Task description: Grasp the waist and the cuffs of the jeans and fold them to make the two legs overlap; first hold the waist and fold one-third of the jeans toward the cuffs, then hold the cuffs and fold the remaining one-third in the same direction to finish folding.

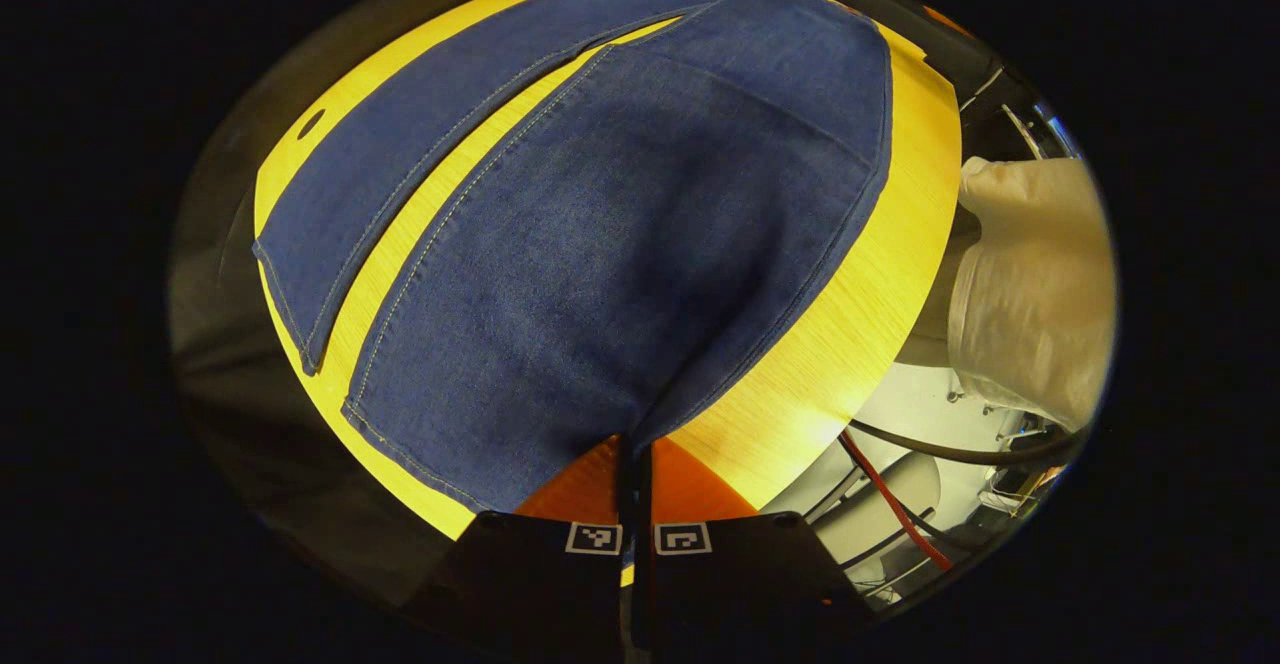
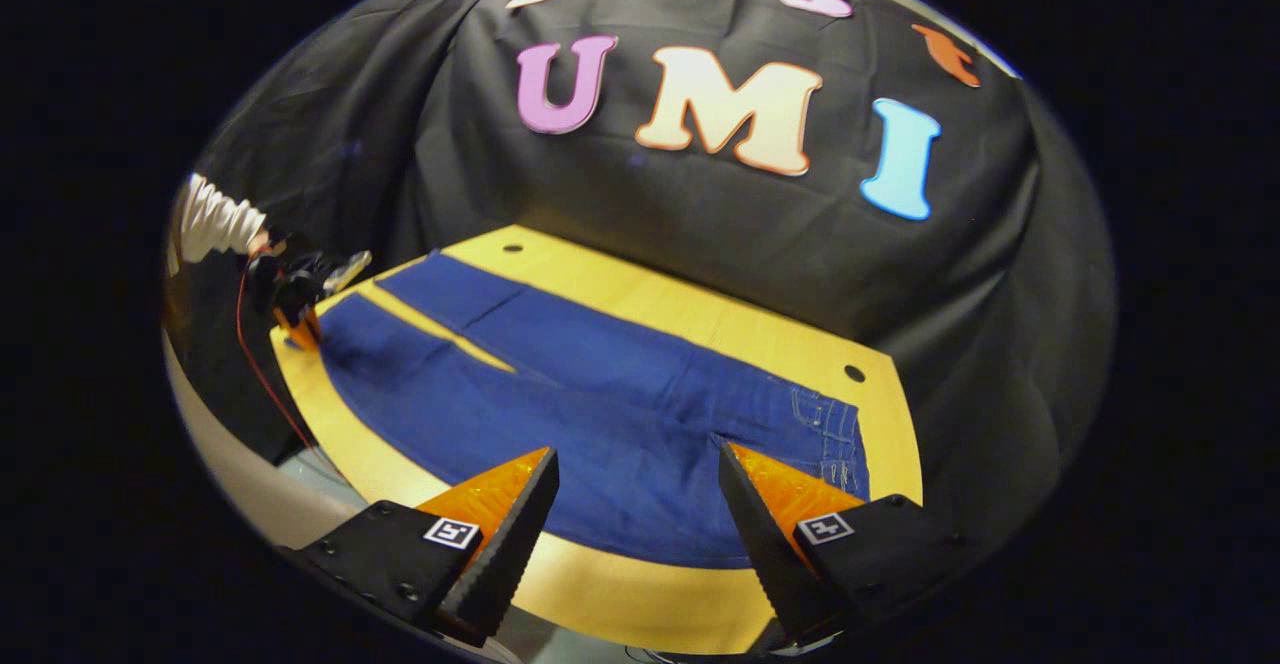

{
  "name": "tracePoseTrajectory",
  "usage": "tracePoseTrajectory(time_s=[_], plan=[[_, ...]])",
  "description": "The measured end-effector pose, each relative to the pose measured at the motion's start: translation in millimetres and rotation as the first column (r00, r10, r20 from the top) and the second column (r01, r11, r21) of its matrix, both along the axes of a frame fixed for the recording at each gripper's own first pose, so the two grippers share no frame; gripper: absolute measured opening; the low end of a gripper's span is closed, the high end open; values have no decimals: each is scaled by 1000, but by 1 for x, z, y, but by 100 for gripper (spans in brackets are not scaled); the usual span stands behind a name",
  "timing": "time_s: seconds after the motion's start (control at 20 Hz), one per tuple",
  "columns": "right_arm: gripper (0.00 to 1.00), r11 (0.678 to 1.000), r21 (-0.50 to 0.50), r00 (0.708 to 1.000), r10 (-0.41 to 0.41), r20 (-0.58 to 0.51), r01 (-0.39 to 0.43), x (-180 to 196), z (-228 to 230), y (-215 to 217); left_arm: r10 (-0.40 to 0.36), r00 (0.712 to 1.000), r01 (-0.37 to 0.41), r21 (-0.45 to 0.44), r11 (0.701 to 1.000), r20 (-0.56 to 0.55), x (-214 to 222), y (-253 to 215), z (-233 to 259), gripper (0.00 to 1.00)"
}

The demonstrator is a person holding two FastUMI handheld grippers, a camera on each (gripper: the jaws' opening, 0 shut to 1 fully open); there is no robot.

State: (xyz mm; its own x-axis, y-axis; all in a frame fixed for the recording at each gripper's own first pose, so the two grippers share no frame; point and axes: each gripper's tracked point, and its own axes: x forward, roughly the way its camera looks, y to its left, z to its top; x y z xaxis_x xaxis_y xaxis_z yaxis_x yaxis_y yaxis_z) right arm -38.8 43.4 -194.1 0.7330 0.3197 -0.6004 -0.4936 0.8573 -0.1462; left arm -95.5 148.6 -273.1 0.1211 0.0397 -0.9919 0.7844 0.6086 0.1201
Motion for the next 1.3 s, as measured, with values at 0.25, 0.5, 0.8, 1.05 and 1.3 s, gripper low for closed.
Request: tracePoseTrajectory(time_s=[0.25,0.5,0.8,1.05,1.3], plan=[[100,963,-192,964,145,-223,-189,-2,-69,-51,32,999,-32,44,999,2,1,1,0,0],[100,872,-316,876,219,-430,-373,-4,-136,-98,63,998,-63,68,996,3,1,1,-1,0],[100,811,-351,799,218,-561,-468,-2,-173,-121,74,997,-75,105,992,11,1,3,-2,0],[96,798,-330,757,224,-614,-504,1,-188,-122,90,996,-91,112,990,14,2,3,-2,0],[77,804,-311,714,189,-675,-507,-9,-190,-118,94,995,-95,108,990,11,2,3,-2,0]])
